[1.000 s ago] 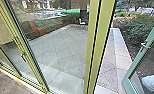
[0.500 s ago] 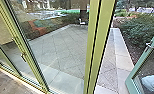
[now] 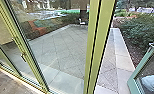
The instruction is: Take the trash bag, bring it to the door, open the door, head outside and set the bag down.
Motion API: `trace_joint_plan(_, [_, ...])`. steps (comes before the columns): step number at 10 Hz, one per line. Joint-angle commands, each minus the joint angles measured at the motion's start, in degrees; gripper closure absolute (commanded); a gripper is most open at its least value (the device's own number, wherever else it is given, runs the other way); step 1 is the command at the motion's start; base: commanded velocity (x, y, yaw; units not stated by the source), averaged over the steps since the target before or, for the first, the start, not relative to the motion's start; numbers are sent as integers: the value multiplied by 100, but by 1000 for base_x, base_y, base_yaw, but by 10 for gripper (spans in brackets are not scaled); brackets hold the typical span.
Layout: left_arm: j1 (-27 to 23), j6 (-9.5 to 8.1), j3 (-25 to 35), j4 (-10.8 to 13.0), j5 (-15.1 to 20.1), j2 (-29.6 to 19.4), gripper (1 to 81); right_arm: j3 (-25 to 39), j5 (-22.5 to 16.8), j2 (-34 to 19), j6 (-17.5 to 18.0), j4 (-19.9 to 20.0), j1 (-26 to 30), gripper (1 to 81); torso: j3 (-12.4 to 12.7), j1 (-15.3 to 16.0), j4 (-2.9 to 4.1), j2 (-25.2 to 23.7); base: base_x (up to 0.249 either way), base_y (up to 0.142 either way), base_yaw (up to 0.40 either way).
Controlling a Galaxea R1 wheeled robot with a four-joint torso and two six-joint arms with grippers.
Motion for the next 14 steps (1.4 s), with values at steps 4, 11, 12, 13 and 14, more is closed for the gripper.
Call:
trace_joint_plan(4, [-20,-5,52,0,481,-39,811,1856,2,-878,-79,1404,-1174,10,354,2,0,0,0,0,0])
trace_joint_plan(11, [-64,4,34,18,481,-39,811,1840,1823,36,-44,1625,-4179,10,334,-2,0,0,0,0,0])
trace_joint_plan(12, [-73,4,34,18,481,-30,811,1717,2032,272,-44,1634,-4489,10,468,-2,0,0,0,0,0])
trace_joint_plan(13, [-81,13,34,18,481,-30,811,1646,2192,467,-44,1634,-4778,10,476,-2,0,0,0,0,0])
trace_joint_plan(14, [-91,13,34,18,490,-30,811,1585,2359,678,-44,1634,-5008,10,525,-2,0,0,0,0,0])
